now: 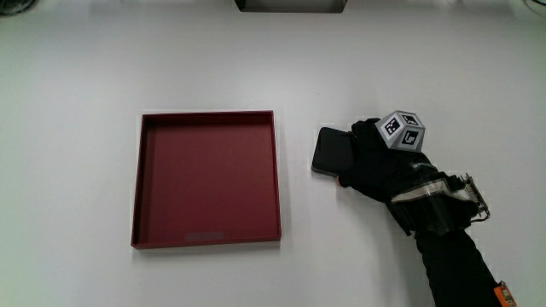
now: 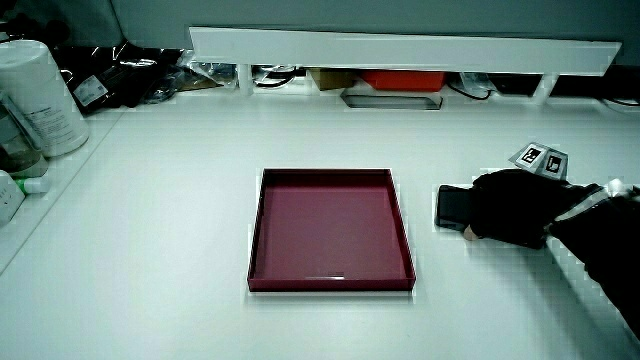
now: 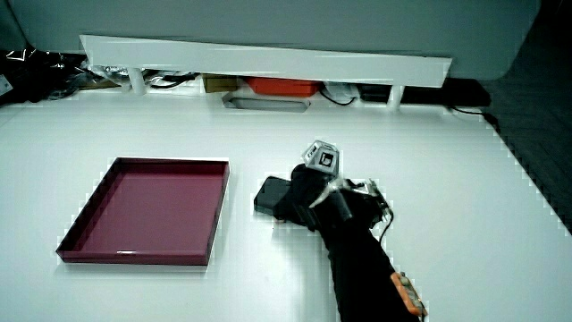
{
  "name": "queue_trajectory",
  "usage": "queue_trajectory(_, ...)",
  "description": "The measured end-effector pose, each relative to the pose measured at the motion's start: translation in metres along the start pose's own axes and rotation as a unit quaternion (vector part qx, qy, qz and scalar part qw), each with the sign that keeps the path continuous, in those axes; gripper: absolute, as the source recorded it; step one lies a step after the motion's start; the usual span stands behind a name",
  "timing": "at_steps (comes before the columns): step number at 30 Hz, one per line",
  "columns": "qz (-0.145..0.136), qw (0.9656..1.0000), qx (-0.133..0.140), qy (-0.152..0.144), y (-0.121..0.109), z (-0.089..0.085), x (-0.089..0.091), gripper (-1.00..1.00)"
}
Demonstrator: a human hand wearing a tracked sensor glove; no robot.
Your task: Pick battery from desk
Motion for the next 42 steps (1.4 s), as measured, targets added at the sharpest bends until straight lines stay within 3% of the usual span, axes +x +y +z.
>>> queue_trajectory(1, -0.017, 0.9994, -0.008, 0.028, 0.003, 0.003, 0.004, 0.00)
queue_trajectory(2, 0.014, 0.9994, -0.017, 0.027, 0.007, 0.008, 0.002, 0.00)
queue_trajectory(3, -0.019, 0.9996, 0.003, 0.020, 0.007, 0.012, 0.003, 0.00)
queue_trajectory(4, -0.037, 0.9993, 0.011, 0.003, 0.013, 0.006, 0.017, 0.00)
queue_trajectory(8, -0.077, 0.9961, 0.002, 0.043, 0.024, 0.011, 0.034, 0.00)
queue_trajectory(15, -0.124, 0.9906, -0.004, 0.057, 0.039, 0.008, 0.060, 0.00)
queue_trajectory(21, -0.169, 0.9836, -0.018, 0.060, 0.052, -0.004, 0.085, 0.00)
queue_trajectory(27, -0.212, 0.9738, -0.042, 0.072, 0.064, -0.023, 0.113, 0.00)
queue_trajectory(33, -0.228, 0.9687, -0.054, 0.082, 0.068, -0.033, 0.123, 0.00)
queue_trajectory(36, -0.239, 0.9673, -0.055, 0.067, 0.071, -0.037, 0.125, 0.00)
queue_trajectory(42, -0.244, 0.9656, -0.060, 0.068, 0.074, -0.041, 0.128, 0.00)
